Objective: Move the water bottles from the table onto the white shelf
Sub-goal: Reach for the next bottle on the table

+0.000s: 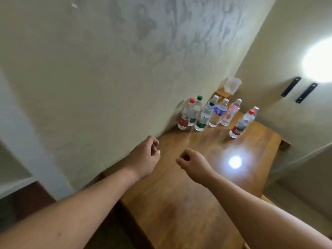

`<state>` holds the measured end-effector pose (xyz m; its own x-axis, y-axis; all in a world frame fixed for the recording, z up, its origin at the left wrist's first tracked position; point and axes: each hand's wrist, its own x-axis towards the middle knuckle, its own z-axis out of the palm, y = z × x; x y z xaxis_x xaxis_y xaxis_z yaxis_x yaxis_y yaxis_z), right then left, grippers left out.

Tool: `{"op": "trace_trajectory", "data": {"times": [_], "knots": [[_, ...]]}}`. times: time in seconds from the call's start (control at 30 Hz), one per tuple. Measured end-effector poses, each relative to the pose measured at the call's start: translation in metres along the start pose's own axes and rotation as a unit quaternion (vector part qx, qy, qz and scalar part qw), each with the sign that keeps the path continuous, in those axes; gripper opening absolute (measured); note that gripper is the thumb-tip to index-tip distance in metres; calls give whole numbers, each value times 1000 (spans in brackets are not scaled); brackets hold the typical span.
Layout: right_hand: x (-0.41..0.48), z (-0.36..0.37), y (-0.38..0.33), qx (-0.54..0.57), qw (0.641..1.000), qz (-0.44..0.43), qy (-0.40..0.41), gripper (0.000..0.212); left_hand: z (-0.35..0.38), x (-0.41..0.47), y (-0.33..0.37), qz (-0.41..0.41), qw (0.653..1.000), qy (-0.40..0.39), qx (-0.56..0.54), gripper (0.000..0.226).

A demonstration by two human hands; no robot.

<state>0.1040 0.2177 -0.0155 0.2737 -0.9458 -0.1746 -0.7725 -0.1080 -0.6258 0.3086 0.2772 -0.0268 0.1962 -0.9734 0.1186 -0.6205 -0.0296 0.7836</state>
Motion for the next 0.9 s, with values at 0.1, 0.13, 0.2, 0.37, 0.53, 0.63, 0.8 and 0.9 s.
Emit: {"op": "trace_trajectory", "data": {"times": [0.1,0.13,0.2,0.37,0.53,0.63,0.8,0.9], "knots": [[39,-30,68,0,1000,30,3,15,67,47,18,-7,1000,-25,11,19],[54,-42,90,-3,999,40,7,15,91,65,25,-5,999,-33,14,20],[87,-68,133,-7,998,55,20,14,139,105,43,-4,999,-49,12,21],[173,-140,227,-10,994,86,64,10,256,201,96,-22,996,-81,-24,26],[250,-198,296,30,981,128,145,26,338,281,134,-16,993,-108,-34,33],[287,-225,322,86,957,166,222,55,375,321,147,-8,993,-118,-23,36],[339,-238,348,96,939,191,271,89,419,355,158,-31,992,-124,-19,39],[363,-237,352,97,935,193,281,95,435,363,158,-37,992,-121,-10,41]]}}
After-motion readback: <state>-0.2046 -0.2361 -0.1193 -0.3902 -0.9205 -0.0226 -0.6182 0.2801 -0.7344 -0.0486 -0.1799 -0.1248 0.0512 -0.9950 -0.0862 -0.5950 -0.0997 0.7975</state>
